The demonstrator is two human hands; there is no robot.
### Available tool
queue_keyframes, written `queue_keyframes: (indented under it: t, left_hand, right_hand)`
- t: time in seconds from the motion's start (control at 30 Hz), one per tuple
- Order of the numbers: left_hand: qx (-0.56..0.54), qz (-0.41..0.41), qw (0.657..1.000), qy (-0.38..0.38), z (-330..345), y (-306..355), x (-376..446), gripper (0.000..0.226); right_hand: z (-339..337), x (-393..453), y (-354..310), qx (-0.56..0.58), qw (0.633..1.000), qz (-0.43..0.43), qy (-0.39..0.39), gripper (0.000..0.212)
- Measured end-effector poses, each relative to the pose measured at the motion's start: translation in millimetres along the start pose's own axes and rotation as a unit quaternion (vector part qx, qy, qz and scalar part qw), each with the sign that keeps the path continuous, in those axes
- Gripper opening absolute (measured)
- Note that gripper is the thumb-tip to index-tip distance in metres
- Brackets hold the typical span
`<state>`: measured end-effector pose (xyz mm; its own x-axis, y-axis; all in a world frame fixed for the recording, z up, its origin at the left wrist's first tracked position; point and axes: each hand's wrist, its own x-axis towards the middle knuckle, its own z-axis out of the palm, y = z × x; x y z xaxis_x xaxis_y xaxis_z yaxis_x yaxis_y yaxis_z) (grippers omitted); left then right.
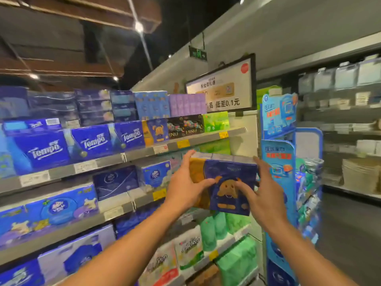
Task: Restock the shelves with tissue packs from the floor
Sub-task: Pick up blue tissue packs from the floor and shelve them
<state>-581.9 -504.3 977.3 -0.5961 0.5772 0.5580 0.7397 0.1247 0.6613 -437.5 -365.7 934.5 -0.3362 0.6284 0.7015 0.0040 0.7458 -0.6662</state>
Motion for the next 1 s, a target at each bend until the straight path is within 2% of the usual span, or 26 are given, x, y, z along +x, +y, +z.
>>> queue_keyframes:
  t: [0.2, 0.5, 0.6, 0.73, 0.87, 1.0]
  left_hand:
    - [0.069, 0.010, 0.994, 0.081, -45, -54, 93, 0.089]
    - [0.122, 0.003, 0.980, 0.159, -33, -136, 219, 0.090]
    - [0.152, 0.013, 0.960, 0.234, -30, -150, 264, 0.086]
    - [0.173, 0.001, 0.933, 0.316, -36, -164, 322, 0.080]
    - [0.200, -0.017, 0.910, 0.364, -38, -187, 363, 0.062]
    - [0.237, -0.049, 0.890, 0.387, -34, -217, 381, 0.063]
  right_hand:
    - [107, 86, -7, 0.061, 0.998, -0.032, -0.008, 0.071]
    - [238, 211, 38, 0.123, 0.989, -0.082, -0.010, 0.074]
    - [278, 258, 48, 0.170, 0.978, -0.120, -0.010, 0.074]
    - [328, 323, 55, 0.210, 0.965, -0.158, -0.018, 0.064]
    - [374, 368, 62, 0.219, 0.961, -0.164, -0.044, 0.060]
    - [414, 378, 67, 0.236, 0.956, -0.153, -0.079, 0.056]
